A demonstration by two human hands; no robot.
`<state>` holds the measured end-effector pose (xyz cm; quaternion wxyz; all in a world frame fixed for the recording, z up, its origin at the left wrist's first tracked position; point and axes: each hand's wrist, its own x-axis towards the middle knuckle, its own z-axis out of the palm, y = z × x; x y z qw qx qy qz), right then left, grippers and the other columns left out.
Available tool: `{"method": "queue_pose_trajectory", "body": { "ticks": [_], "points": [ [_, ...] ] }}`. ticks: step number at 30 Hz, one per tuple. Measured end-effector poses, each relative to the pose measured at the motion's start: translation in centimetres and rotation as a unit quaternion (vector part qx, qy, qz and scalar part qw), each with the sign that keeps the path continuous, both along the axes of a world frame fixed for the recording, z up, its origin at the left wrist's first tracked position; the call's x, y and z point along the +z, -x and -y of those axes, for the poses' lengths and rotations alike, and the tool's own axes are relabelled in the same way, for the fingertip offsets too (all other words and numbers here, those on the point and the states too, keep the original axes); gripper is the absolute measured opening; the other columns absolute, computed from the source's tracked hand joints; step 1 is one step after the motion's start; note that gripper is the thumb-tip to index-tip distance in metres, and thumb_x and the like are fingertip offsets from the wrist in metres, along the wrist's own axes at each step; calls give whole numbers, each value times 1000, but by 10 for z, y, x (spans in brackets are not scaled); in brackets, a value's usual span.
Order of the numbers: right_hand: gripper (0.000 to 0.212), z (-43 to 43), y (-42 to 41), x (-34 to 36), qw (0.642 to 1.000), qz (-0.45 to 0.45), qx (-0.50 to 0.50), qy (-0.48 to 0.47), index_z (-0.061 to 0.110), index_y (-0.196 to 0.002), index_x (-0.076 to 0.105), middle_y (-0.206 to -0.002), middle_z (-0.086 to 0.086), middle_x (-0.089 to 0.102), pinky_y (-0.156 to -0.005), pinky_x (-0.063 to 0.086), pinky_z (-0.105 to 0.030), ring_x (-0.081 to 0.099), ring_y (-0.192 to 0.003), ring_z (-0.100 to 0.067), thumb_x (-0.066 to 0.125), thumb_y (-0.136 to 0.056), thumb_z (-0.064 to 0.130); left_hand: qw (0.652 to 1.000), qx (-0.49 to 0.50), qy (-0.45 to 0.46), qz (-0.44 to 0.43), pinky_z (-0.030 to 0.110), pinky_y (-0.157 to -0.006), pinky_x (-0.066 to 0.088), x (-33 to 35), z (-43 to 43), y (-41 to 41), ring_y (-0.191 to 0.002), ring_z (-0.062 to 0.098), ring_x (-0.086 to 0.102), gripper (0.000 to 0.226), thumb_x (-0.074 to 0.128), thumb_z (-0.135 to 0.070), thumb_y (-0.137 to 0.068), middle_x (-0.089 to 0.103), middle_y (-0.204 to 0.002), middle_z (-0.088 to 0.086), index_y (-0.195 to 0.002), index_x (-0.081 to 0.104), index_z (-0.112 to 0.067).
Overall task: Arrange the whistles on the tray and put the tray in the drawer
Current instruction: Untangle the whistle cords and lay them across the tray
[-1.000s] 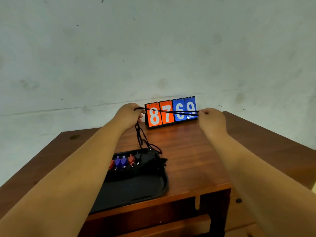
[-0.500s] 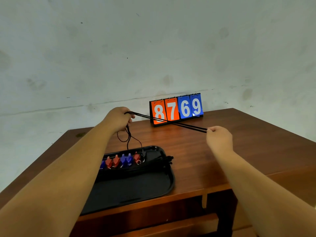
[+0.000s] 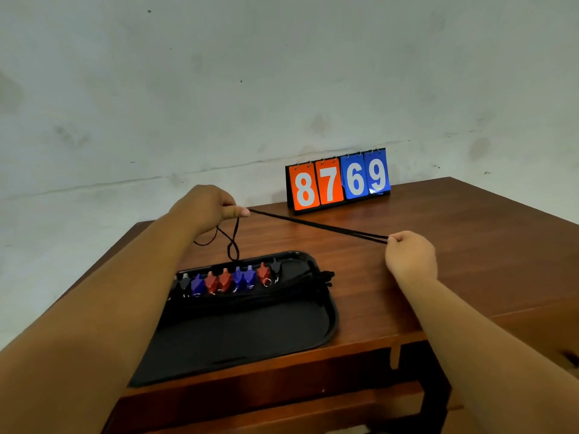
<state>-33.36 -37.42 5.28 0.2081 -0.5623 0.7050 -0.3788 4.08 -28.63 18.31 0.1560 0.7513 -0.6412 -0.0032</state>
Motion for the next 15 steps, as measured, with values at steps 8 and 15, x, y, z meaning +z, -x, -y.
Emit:
{"method": "queue_pose_trajectory", "body": {
  "ticks": [8,15],
  "points": [
    [34,-1,-3,0,999,-45,-14,-14,19,-130,77,-134,-12,70,-99,54,-40,67,-121,-35,49,-111,25,988,-21,46,-148,25,-77,44,-6,-7,1,-109,31,67,46,61,-64,-100,75,-106,13,-101,82,-23],
    [42,-8,-11,1,992,-124,-4,-11,22,-147,65,-145,-12,48,-108,46,-47,49,-133,-35,54,-108,36,978,-56,63,-191,38,-99,46,-6,-9,22,-119,30,66,37,55,-50,-111,74,-104,1,-114,78,-21]
  ]
}}
